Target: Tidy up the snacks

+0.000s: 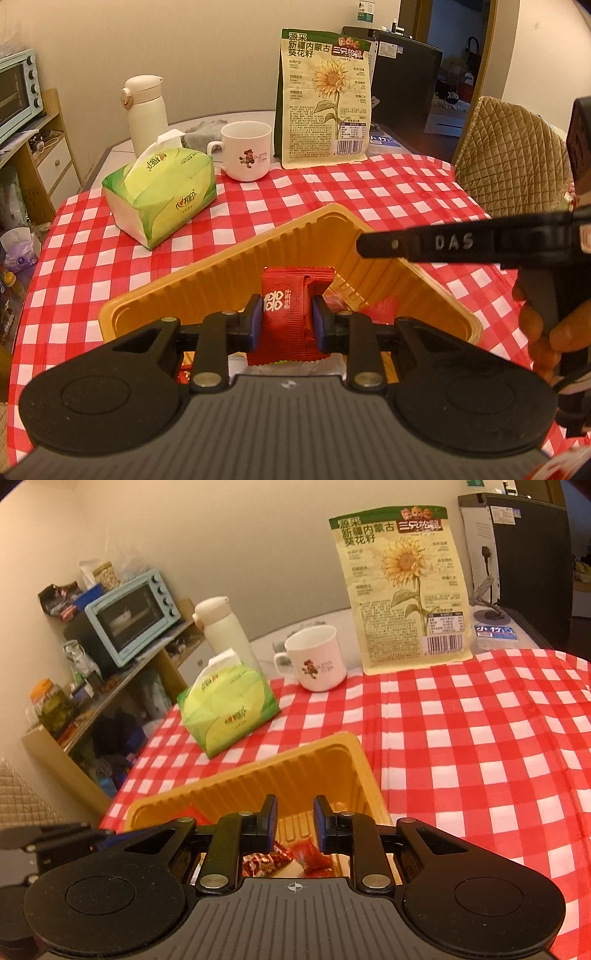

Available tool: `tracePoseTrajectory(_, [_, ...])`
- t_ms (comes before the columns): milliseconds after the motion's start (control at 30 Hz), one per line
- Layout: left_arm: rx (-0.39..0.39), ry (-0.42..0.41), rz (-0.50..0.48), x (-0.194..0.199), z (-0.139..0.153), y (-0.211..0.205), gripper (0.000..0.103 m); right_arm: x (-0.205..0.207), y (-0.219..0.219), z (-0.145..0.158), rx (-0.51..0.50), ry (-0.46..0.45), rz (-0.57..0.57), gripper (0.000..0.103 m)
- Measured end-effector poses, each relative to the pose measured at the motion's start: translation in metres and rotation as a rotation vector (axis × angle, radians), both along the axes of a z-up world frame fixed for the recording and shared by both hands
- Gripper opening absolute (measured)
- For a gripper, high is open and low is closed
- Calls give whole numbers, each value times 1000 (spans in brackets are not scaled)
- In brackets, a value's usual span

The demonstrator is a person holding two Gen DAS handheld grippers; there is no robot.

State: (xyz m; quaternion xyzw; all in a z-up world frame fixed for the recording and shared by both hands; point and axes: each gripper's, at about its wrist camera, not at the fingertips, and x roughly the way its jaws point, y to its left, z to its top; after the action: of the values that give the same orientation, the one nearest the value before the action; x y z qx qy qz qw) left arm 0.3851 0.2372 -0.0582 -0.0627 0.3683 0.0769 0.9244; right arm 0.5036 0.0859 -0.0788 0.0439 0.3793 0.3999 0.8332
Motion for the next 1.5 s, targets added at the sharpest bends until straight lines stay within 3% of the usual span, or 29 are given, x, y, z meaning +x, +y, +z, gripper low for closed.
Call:
tracePoseTrajectory(100, [-1,2,1,-2,-1,0,25,-1,-5,3,7,-9,-18,42])
tracePoseTrajectory(633, [-4,-9,-25,20,-4,-10,25,-3,-31,1,-14,12,-53,42])
tracePoseTrajectory(900, [-35,17,17,12,-7,-1,36,-8,-40,9,-1,15,-51,43])
tracePoseTrajectory(967, [-45,23,31,3,-5,2,40,-12,-42,10,-2,20,-41,49])
tracePoseTrajectory(1033, [-46,22,48,-7,-2,3,50,-18,-44,11,-5,20,-31,68])
tracePoseTrajectory(1133, [-43,16,77,-27,6,5,55,-31,-48,13,-12,8,-16,76])
tracePoseTrajectory(1300, [-38,10,117,-62,21,2,65,-57,-57,17,-35,-10,10,85])
tracePoseTrajectory(1500, [-38,14,122,-102,37,-18,66,-92,-75,27,-34,-34,30,90])
